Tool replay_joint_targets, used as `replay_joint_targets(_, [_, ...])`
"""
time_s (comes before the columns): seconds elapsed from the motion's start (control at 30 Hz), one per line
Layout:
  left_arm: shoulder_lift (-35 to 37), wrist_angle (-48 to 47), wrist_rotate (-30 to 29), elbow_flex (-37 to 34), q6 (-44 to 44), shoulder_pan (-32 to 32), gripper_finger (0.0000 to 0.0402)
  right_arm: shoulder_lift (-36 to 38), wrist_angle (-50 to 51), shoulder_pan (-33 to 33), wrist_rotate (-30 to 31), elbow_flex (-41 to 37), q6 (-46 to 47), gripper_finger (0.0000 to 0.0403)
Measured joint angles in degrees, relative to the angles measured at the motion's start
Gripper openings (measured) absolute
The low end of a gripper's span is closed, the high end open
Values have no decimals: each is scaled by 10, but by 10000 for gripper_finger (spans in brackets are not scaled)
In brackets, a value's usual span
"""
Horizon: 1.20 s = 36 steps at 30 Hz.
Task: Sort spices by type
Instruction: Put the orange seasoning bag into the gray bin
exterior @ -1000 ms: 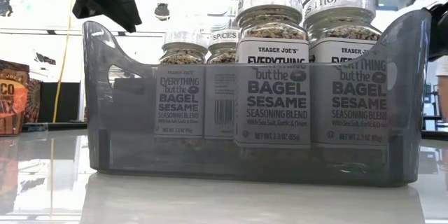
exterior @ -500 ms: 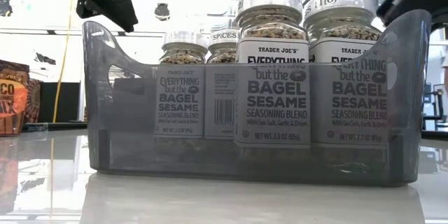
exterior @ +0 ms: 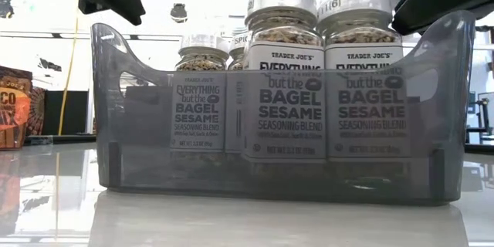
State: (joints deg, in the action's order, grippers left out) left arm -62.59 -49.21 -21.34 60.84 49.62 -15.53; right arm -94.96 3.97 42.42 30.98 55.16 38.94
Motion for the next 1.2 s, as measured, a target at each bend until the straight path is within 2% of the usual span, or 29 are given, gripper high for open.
replay_joint_targets(0.17, [12, -4, 0, 0, -2, 0, 74, 0, -3, -17, -37, 0, -2, 14])
replay_joint_targets(0.63, [13, -16, 0, 0, -18, 0, 74, 0, -33, -32, -71, 0, -34, 14])
replay_joint_targets(1.2, [13, -29, 0, 0, -34, 0, 74, 0, -30, -45, -87, 0, -80, 14])
